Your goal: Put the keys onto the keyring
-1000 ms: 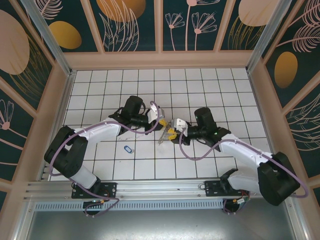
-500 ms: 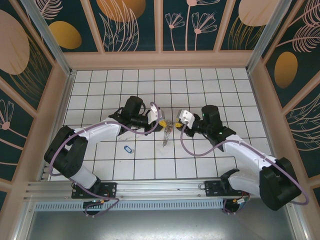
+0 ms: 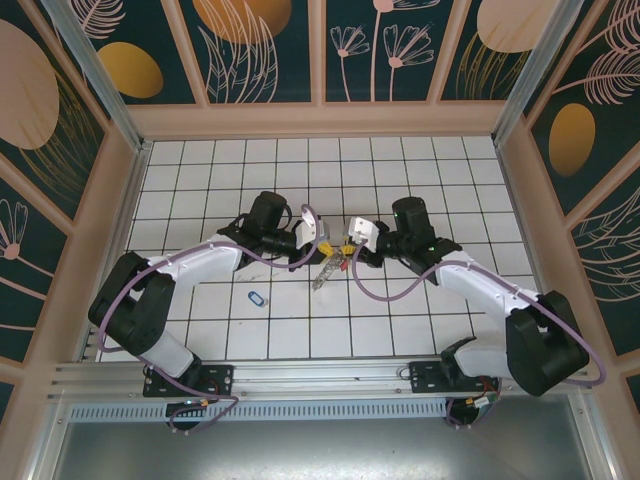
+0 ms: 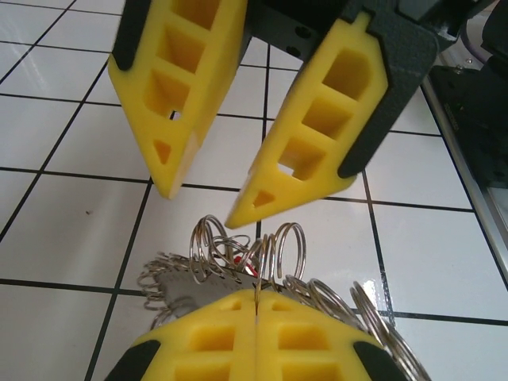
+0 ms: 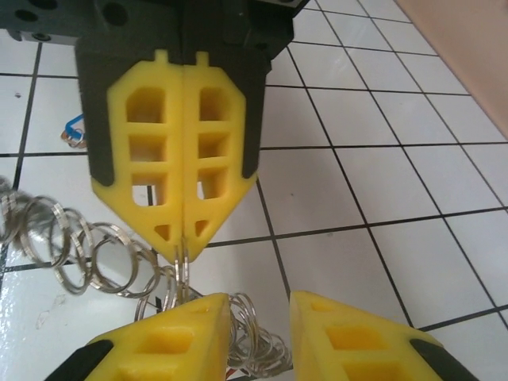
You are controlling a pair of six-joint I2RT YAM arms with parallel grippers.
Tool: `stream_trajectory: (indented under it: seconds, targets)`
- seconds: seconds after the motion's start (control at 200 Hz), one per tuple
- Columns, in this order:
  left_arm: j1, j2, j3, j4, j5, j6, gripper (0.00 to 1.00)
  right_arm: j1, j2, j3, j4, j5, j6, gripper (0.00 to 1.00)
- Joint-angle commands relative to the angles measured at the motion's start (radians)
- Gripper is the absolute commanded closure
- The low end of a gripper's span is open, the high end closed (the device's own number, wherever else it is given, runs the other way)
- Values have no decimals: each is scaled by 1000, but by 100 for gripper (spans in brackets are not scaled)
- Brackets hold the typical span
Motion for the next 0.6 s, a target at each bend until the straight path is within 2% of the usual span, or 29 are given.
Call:
stream_trajectory:
  seconds: [0.0, 0.596]
  targets:
    - [0, 11, 35, -5, 39, 0, 100, 9, 5, 21, -64, -59, -47, 73]
    - [0, 20, 48, -18, 37, 8, 100, 17, 23, 37, -67, -125, -4, 70]
